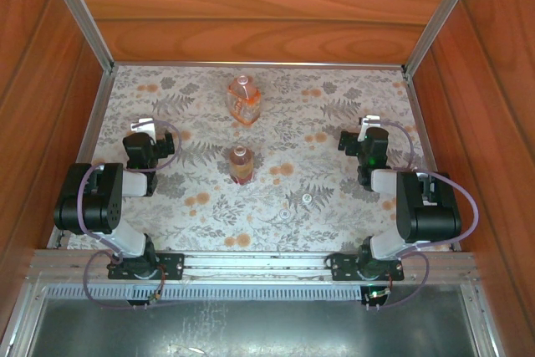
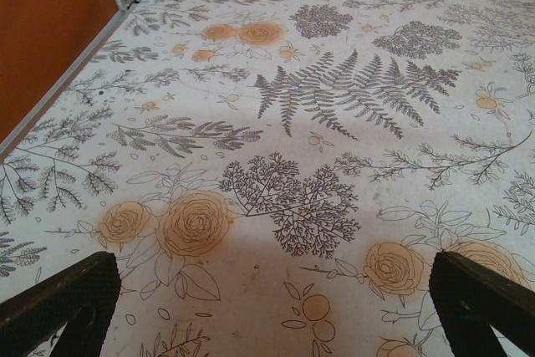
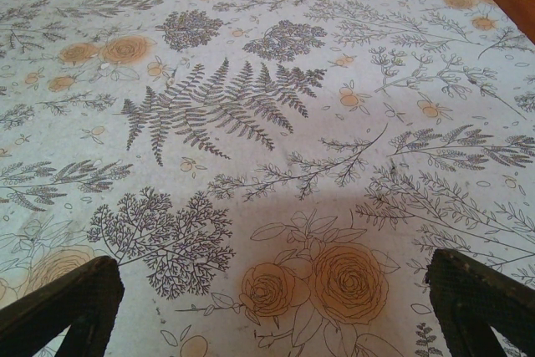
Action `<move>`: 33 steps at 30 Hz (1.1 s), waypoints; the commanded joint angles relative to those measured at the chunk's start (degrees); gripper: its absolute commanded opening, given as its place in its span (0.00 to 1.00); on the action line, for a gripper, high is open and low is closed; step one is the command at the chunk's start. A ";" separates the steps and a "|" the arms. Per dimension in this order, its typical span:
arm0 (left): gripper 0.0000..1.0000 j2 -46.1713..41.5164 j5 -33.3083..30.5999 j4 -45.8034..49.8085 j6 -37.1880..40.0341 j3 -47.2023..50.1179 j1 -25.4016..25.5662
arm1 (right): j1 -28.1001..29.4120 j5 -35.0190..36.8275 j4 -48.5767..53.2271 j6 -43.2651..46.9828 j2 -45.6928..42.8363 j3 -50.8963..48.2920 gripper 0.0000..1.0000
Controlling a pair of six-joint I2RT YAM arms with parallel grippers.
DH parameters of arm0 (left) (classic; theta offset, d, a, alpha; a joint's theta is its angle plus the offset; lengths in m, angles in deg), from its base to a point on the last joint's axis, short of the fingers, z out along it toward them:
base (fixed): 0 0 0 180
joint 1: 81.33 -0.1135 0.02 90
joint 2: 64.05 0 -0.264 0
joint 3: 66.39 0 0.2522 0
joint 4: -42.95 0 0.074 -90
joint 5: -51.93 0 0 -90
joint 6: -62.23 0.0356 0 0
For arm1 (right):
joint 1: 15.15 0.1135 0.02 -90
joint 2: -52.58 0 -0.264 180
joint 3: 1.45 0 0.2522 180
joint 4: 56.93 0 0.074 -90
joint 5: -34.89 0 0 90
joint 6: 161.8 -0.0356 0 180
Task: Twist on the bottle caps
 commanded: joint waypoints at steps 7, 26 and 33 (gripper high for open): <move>1.00 -14.95 -2.68 4.43 4.15 1.81 3.56 | 1.59 -5.72 11.55 4.36 -15.34 -0.37 1.00; 1.00 -41.81 11.63 20.19 7.14 -1.68 29.02 | 12.99 -31.95 30.92 8.93 -25.57 8.81 1.00; 1.00 -41.81 18.28 19.98 1.04 -0.11 34.93 | 16.37 -29.14 27.20 8.79 -21.07 9.79 1.00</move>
